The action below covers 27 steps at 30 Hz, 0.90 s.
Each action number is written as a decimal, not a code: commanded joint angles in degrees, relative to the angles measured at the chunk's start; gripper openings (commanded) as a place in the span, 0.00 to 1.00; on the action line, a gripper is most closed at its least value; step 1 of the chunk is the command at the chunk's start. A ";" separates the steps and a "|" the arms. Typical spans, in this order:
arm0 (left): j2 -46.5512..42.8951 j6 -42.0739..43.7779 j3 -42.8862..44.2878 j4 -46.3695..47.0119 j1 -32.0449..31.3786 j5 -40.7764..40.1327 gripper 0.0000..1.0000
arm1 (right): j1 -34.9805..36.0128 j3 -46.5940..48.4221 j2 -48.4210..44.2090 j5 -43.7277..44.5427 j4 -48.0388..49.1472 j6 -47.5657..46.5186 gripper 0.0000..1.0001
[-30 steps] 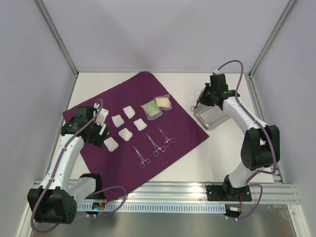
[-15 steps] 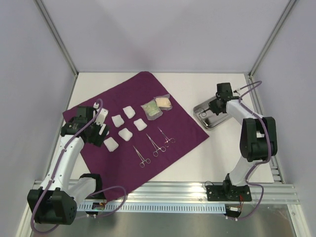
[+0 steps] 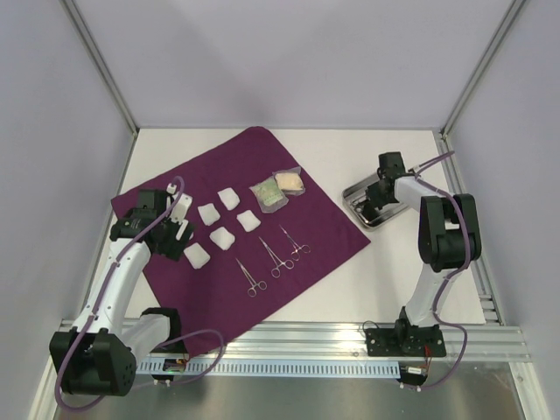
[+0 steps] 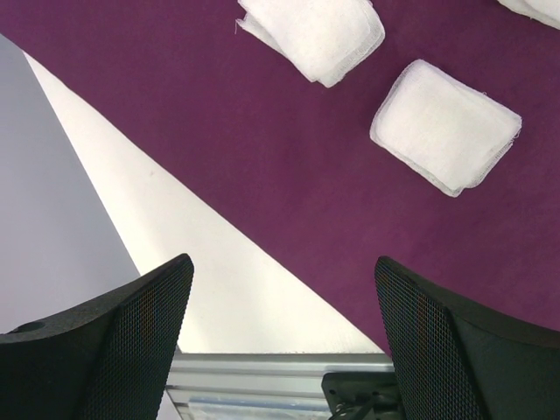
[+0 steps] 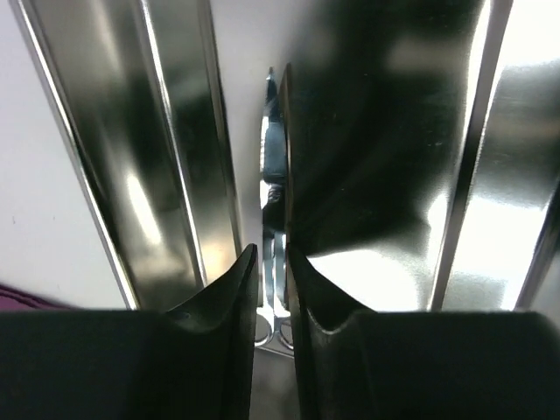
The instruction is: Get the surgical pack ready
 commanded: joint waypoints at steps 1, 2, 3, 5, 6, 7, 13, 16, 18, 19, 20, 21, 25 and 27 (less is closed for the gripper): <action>-0.19 0.99 0.05 1.01 0.13 -0.91 0.94 | -0.30 0.97 2.06 0.52 -0.42 -0.50 0.24; -0.10 0.99 0.05 1.01 0.13 -0.91 0.94 | -0.30 0.97 1.80 0.52 -0.59 -0.59 0.38; -0.18 1.08 0.05 1.10 0.13 -0.91 0.94 | -0.30 0.97 1.71 0.26 -0.16 -0.85 0.41; -0.10 0.99 0.13 1.19 0.13 -0.83 0.94 | -0.30 1.23 1.18 -0.01 -0.24 -1.64 0.46; -0.01 0.99 0.13 1.02 0.13 -0.83 0.94 | -0.30 1.32 0.92 -0.44 -0.16 -2.08 0.47; -0.10 0.91 0.31 0.84 0.13 -0.74 0.94 | -0.30 1.93 0.05 -0.53 -0.33 -2.34 0.48; -0.18 0.64 1.80 -0.56 0.13 -0.56 0.94 | 0.75 3.86 -9.42 0.95 -2.09 -11.11 0.50; 0.69 -0.06 2.86 -2.58 0.13 -0.74 0.94 | 4.44 5.62 -16.38 3.07 -2.01 -23.66 0.55; 1.48 -0.76 3.30 -4.60 0.13 -1.26 0.98 | 9.09 5.71 -19.46 1.42 -0.34 -30.44 0.61; 2.01 -0.59 3.39 -5.13 0.13 -2.40 1.00 | 10.67 5.54 -21.39 -0.08 0.10 -37.43 0.64; 2.27 -0.33 3.21 -6.27 0.13 -3.10 1.00 | 13.82 6.23 -21.76 -2.10 -1.28 -39.76 0.71; 2.28 -0.06 3.04 -6.45 0.13 -3.90 1.00 | 15.42 6.85 -21.67 -6.29 -2.95 -42.31 0.71; -1.58 2.57 0.58 -6.81 0.13 -12.77 1.00 | 25.17 8.18 -19.13 -10.20 -10.60 -50.85 0.71; -4.12 2.75 0.05 -7.77 0.13 -13.48 1.00 | 30.62 7.74 -17.99 -9.85 -11.58 -54.10 0.69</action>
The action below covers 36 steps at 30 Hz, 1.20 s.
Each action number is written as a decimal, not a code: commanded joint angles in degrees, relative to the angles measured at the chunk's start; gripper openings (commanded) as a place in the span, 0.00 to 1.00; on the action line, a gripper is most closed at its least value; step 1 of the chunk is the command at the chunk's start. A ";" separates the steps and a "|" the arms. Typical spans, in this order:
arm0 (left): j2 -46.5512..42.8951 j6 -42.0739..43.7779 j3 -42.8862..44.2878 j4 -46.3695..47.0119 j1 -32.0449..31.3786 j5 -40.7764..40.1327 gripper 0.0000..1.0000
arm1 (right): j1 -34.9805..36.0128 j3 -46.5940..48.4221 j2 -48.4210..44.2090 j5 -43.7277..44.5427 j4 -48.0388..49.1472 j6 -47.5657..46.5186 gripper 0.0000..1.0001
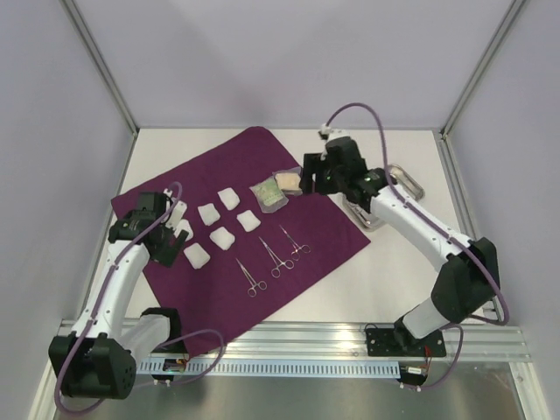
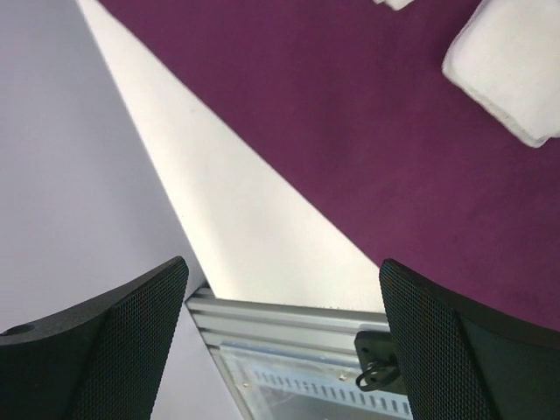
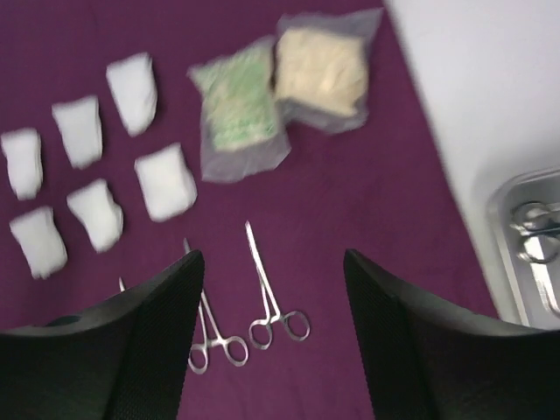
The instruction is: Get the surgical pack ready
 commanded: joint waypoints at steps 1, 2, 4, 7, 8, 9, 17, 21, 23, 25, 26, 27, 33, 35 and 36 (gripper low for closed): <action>-4.71 1.90 -0.83 -3.23 0.13 -5.07 1.00 | 6.57 -0.64 4.61 -3.45 -7.30 -11.57 0.66; -5.23 1.90 -0.92 -4.54 0.13 -4.54 0.99 | 8.58 -0.37 5.58 -4.49 -7.56 -12.45 0.64; -6.12 1.55 -1.61 -5.60 0.13 -3.75 0.99 | 9.83 0.94 8.84 -4.77 -8.00 -12.20 0.56; -7.17 1.11 -2.93 -6.13 0.13 -4.97 1.00 | 11.50 3.22 13.76 -3.98 -10.10 -12.55 0.52; -7.43 0.76 -3.11 -6.31 0.13 -5.50 1.00 | 11.94 4.01 14.99 -3.54 -11.94 -12.81 0.51; -7.96 0.58 -3.46 -6.57 0.13 -5.85 1.00 | 12.21 4.63 17.44 -2.49 -13.00 -12.99 0.50; -8.40 0.49 -3.73 -6.57 0.13 -6.47 1.00 | 15.46 5.42 22.46 -1.25 -15.56 -13.52 0.46; -8.32 0.41 -3.73 -6.22 0.13 -6.65 1.00 | 16.78 7.36 23.96 0.68 -16.26 -13.34 0.46; -8.58 0.49 -3.73 -6.22 0.13 -6.56 1.00 | 16.78 8.59 25.45 3.13 -17.66 -13.43 0.45; -8.67 0.75 -3.90 -6.22 0.13 -6.47 1.00 | 16.78 10.87 28.26 4.89 -20.38 -13.95 0.45; -8.75 0.84 -3.99 -6.22 0.13 -6.47 1.00 | 16.78 11.49 30.01 5.86 -21.09 -14.13 0.45; -8.75 0.93 -4.08 -6.22 0.13 -6.56 1.00 | 16.69 12.19 30.64 6.22 -21.44 -14.22 0.44; -8.93 1.55 -4.78 -5.34 0.13 -7.00 1.00 | 16.69 11.32 33.10 4.64 -20.13 -13.87 0.43; -8.93 1.81 -4.87 -5.08 0.13 -7.09 1.00 | 16.69 10.79 33.80 2.53 -19.43 -13.96 0.38; -8.93 1.81 -4.87 -4.99 0.13 -7.09 1.00 | 16.69 10.62 33.98 2.27 -19.25 -13.69 0.31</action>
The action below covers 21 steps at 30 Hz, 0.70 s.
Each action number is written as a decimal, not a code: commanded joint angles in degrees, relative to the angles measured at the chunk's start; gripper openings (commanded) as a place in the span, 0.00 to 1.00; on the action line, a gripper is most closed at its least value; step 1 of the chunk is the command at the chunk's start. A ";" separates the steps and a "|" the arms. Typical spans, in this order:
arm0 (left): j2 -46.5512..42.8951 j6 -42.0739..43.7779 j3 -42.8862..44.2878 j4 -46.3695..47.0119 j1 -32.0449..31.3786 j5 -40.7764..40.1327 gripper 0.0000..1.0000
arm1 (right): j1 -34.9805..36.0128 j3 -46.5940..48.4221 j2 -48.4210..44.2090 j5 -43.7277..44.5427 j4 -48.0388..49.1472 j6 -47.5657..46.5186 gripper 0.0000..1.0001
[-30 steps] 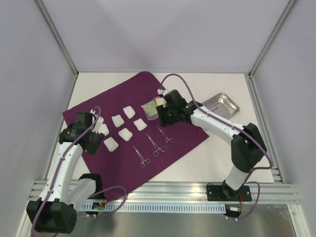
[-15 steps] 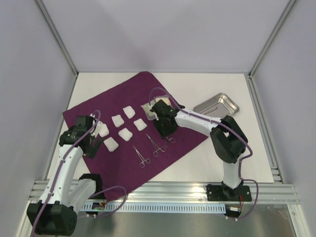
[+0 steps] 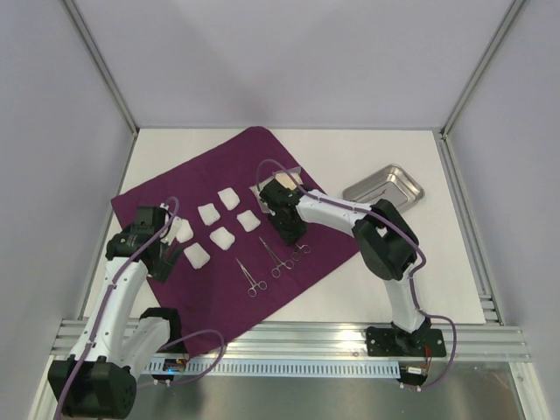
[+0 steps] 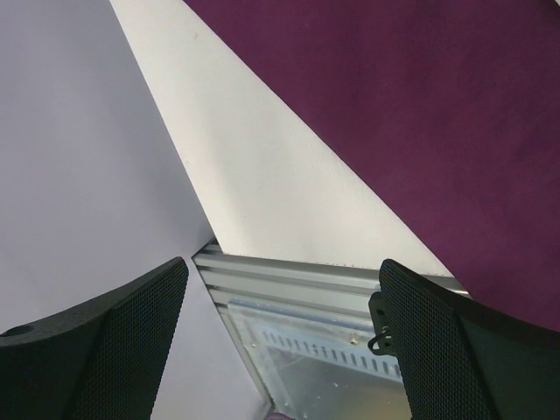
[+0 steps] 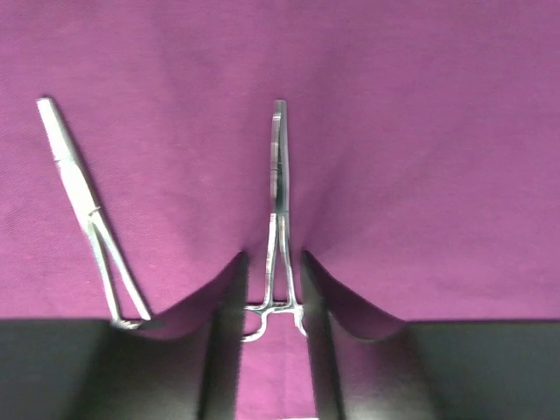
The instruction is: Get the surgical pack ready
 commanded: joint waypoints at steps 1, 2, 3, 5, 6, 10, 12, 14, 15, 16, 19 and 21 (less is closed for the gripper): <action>-0.67 1.44 -0.17 0.72 0.13 -1.21 1.00 | 0.03 -0.66 2.47 -0.99 0.05 -0.58 0.27; -0.75 1.61 -0.08 0.89 0.13 -1.38 1.00 | -0.05 -0.84 2.47 -0.82 0.14 -0.40 0.24; -0.76 1.62 -0.17 0.98 0.13 -1.38 1.00 | -0.05 -1.02 2.55 -0.56 0.23 -0.23 0.17; -0.76 1.71 -0.08 1.15 0.13 -1.65 1.00 | -0.05 -1.11 2.38 -0.12 0.14 -0.23 0.11; -0.76 2.05 -0.08 1.50 0.13 -1.74 1.00 | -0.05 -0.93 2.20 -0.03 0.14 -0.14 0.02; -0.14 2.14 -0.08 2.12 0.13 -1.74 1.00 | 0.04 -0.49 -0.16 0.15 -0.48 0.47 0.00; -0.05 2.06 0.09 2.21 0.13 -1.74 1.00 | 0.03 -0.75 -1.83 0.32 0.05 1.09 0.00; 0.21 2.06 0.35 2.21 0.13 -1.82 1.00 | -0.05 -1.54 -4.81 1.20 1.80 2.49 0.00; 0.21 2.06 0.36 2.21 0.13 -1.82 1.00 | -0.14 -2.33 -5.96 1.38 2.68 3.02 0.00; 0.30 2.14 0.44 2.30 0.13 -1.74 1.00 | -0.23 -2.77 -7.80 1.64 4.25 4.07 0.01; 0.56 2.06 0.79 2.21 0.13 -1.82 1.00 | -0.31 -3.56 -9.83 2.69 6.55 5.57 0.01; 0.47 2.14 0.88 2.30 0.13 -1.65 1.00 | -0.75 -3.74 -10.98 3.14 7.78 6.63 0.00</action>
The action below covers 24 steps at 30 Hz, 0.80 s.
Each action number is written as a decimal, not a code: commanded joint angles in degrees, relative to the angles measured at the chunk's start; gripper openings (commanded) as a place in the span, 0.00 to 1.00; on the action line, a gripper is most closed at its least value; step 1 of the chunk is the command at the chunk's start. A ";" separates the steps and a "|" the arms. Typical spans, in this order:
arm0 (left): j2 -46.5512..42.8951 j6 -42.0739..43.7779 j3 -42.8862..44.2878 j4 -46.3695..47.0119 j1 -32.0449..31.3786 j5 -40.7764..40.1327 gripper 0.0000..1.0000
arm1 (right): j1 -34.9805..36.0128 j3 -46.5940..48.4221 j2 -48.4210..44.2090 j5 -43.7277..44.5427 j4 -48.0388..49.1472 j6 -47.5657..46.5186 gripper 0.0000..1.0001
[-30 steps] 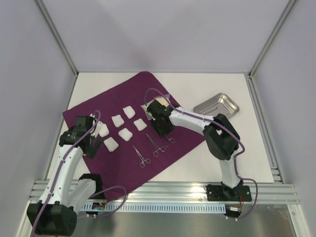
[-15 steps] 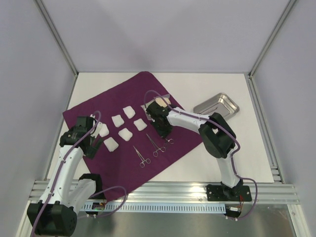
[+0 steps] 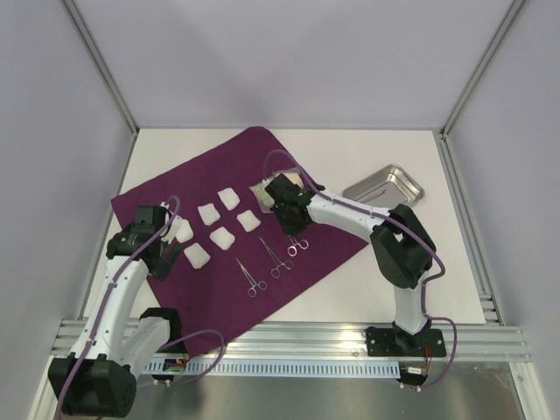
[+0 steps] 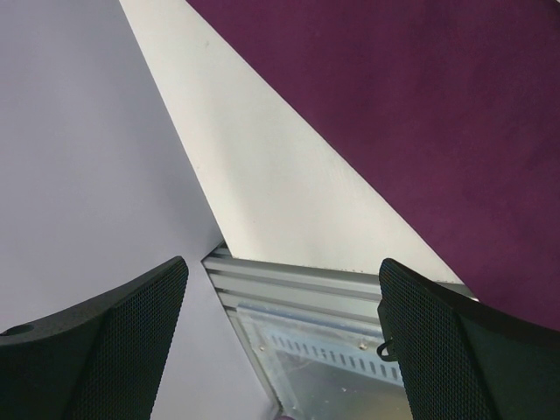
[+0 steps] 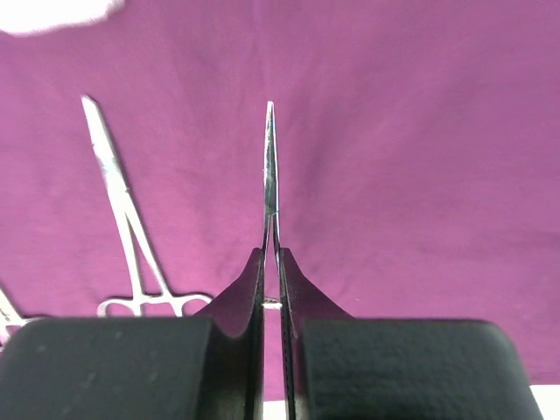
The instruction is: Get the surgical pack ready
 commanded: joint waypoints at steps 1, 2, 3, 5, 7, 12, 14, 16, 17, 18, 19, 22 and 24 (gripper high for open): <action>0.02 1.05 0.90 0.79 0.13 -0.93 1.00 | -1.12 -0.18 -5.01 1.78 5.16 3.00 0.00; -0.16 1.05 0.99 0.70 0.13 -0.84 1.00 | -1.30 -0.27 -5.28 1.69 5.43 3.61 0.00; -0.07 1.14 0.99 0.70 0.13 -0.93 1.00 | -1.83 -0.36 -5.54 1.61 6.04 3.88 0.00; -0.16 1.14 0.99 0.70 0.13 -0.84 1.00 | -2.44 -1.14 -6.68 1.17 6.92 4.58 0.01; -0.16 1.14 0.99 0.70 0.13 -0.84 1.00 | -4.37 -2.37 -8.95 0.12 9.11 6.51 0.01; -0.07 0.96 0.90 0.97 0.13 -0.49 1.00 | -10.09 -4.49 -12.22 -8.41 14.30 9.16 0.00; -0.16 0.88 0.99 0.88 0.13 -0.40 1.00 | -10.09 -4.14 -11.61 -9.02 13.43 8.28 0.00; -0.33 0.96 0.82 0.88 0.13 -0.31 1.00 | -10.01 -3.44 -9.43 -9.03 10.62 8.27 0.00; -0.34 1.05 0.64 0.88 0.13 -0.23 1.00 | -9.92 -3.08 -8.63 -8.68 9.74 8.45 0.01; -0.25 1.05 0.55 0.96 0.13 -0.14 1.00 | -9.31 -2.30 -7.84 -7.81 7.91 8.71 0.01; -0.25 0.96 0.55 1.14 0.13 -0.14 1.00 | -8.78 -2.03 -6.26 -5.54 7.28 8.72 0.04; -0.25 0.79 0.73 1.14 0.13 -0.14 1.00 | -6.50 0.34 -3.70 -0.07 3.94 8.28 0.19; -0.25 0.96 0.73 0.88 0.13 -0.05 1.00 | -5.35 1.49 -1.16 1.16 2.10 7.93 0.21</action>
